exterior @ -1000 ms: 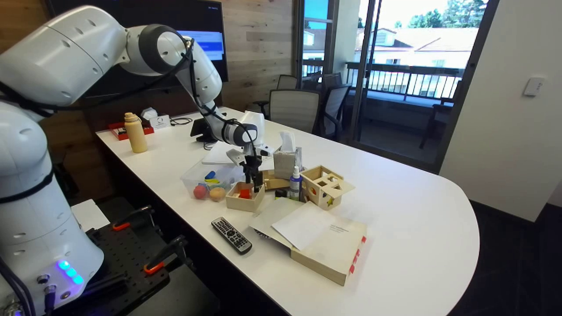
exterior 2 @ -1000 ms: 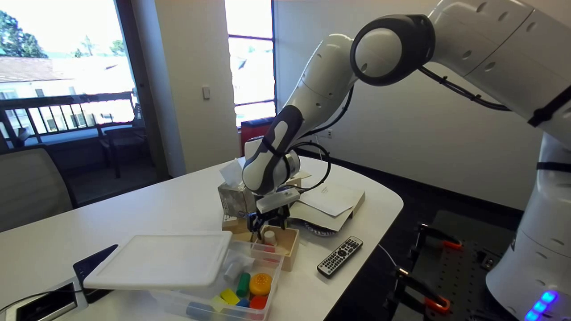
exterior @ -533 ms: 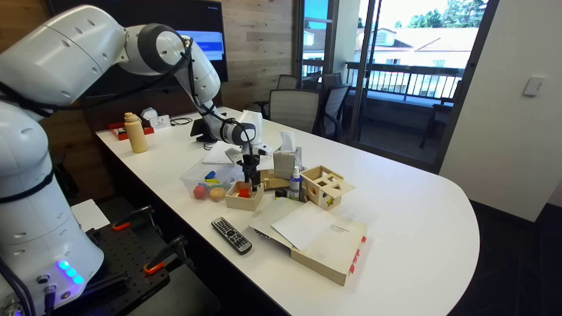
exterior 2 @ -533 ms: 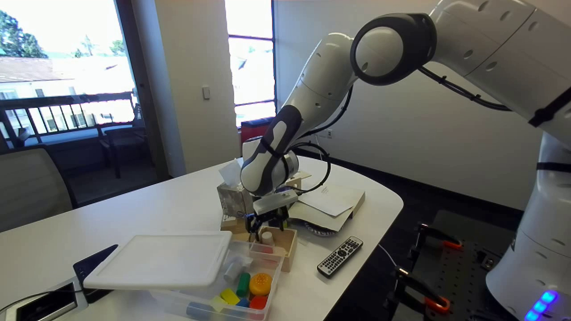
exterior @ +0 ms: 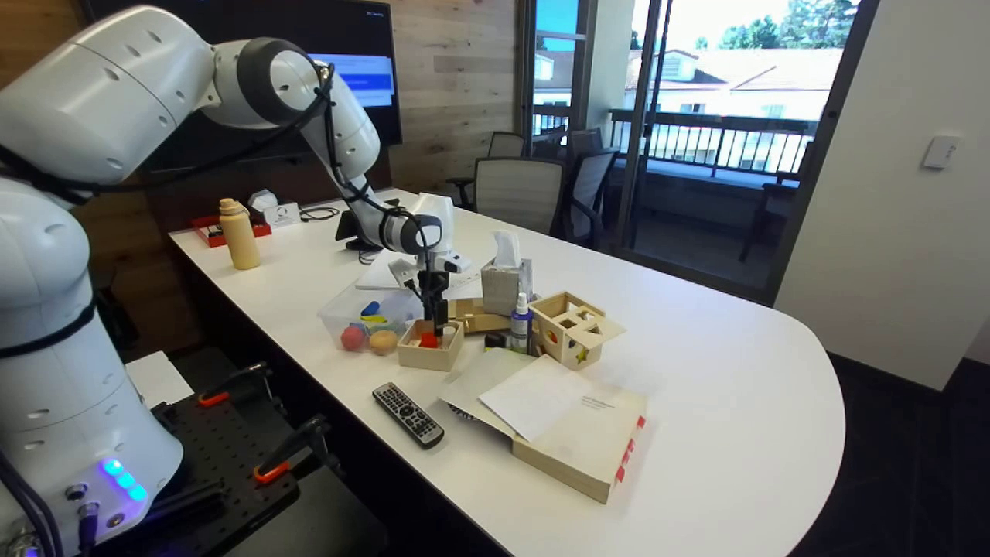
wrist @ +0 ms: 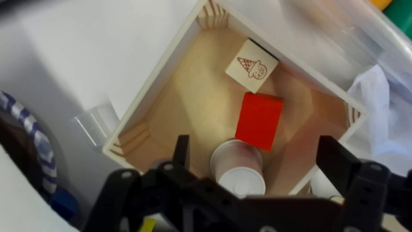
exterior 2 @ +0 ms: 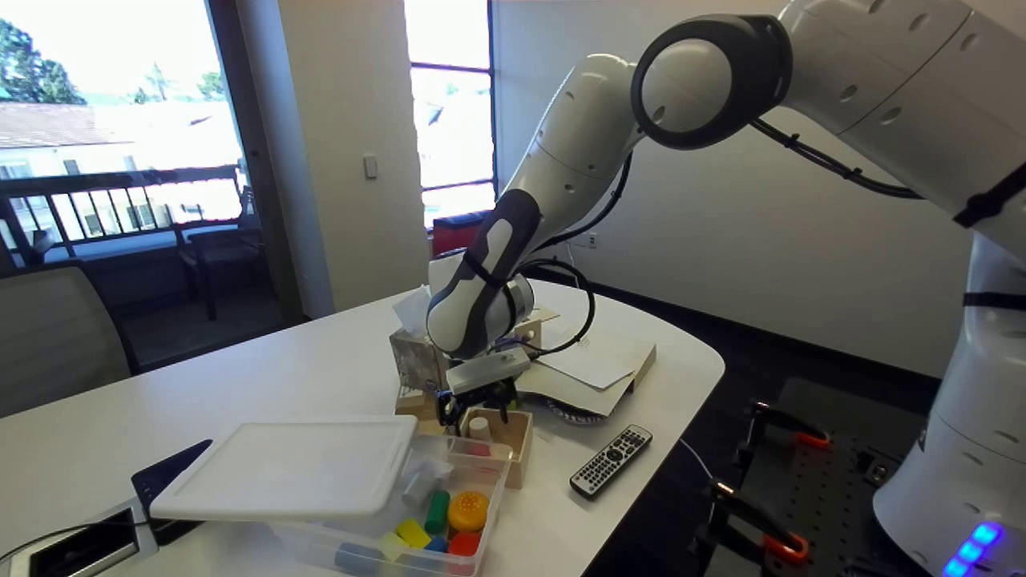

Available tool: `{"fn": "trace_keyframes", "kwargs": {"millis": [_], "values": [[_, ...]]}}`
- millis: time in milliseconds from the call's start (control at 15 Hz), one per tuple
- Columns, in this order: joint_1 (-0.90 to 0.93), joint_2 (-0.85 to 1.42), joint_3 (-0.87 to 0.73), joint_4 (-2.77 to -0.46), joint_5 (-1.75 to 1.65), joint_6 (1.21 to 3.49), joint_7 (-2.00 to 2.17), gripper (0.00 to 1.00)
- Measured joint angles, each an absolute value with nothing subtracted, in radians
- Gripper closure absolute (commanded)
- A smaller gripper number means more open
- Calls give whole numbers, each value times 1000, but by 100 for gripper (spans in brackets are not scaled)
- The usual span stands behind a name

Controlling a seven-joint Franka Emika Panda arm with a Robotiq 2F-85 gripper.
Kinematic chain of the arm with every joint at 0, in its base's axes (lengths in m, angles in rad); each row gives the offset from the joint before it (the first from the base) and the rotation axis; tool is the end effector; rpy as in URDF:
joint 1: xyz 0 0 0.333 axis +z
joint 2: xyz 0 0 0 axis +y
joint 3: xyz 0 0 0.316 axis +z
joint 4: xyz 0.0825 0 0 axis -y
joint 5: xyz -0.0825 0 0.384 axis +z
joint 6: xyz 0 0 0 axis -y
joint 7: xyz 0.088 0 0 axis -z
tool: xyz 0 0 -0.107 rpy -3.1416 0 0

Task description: Take three blocks out of the wooden box and put them in the clear box on the left.

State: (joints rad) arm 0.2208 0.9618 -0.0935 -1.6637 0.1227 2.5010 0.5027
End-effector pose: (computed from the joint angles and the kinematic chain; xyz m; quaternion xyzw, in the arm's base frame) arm 0.6372 0.0837 0.0380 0.9739 -0.2193 -0.0543 0.0238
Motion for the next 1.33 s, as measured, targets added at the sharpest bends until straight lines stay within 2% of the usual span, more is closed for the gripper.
{"fn": "trace_keyframes", "kwargs": {"millis": [733,1333], "values": [[220,957,-122,-1681,124,2529,592,0],[223,869,-120,-1820,143,2557,692,0]]}}
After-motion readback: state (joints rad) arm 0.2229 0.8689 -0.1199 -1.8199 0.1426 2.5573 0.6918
